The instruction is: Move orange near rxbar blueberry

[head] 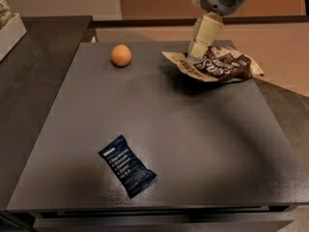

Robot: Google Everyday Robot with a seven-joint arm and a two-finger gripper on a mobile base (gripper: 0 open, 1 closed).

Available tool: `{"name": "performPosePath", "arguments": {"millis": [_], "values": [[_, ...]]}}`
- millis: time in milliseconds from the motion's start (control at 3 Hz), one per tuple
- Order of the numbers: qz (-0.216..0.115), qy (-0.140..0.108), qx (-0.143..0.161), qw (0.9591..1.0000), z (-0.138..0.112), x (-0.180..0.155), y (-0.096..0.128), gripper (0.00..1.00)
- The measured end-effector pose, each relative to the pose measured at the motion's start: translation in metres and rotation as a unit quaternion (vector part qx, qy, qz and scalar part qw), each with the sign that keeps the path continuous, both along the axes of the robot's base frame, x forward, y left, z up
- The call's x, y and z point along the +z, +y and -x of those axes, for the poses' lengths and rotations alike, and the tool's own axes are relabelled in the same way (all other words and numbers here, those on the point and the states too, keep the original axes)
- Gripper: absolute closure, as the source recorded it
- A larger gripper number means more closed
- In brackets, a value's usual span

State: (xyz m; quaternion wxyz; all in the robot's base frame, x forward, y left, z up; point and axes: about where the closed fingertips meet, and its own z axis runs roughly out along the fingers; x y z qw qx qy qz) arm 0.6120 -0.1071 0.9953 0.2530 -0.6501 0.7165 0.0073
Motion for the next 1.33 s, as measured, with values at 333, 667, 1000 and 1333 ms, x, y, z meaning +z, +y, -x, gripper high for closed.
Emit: {"name": "performPosePath", "arguments": {"millis": [333, 667, 1000, 1333], "values": [[-0.01, 0.007, 0.011, 0.9999, -0.023, -0.014, 0.03, 0.0], [-0.024, 0.013, 0.011, 0.9996, -0.041, -0.034, 0.058, 0.0], [-0.044, 0.023, 0.009, 0.9987, -0.057, -0.051, 0.084, 0.0], [-0.065, 0.029, 0.003, 0.9975, -0.073, -0.066, 0.108, 0.0]]}}
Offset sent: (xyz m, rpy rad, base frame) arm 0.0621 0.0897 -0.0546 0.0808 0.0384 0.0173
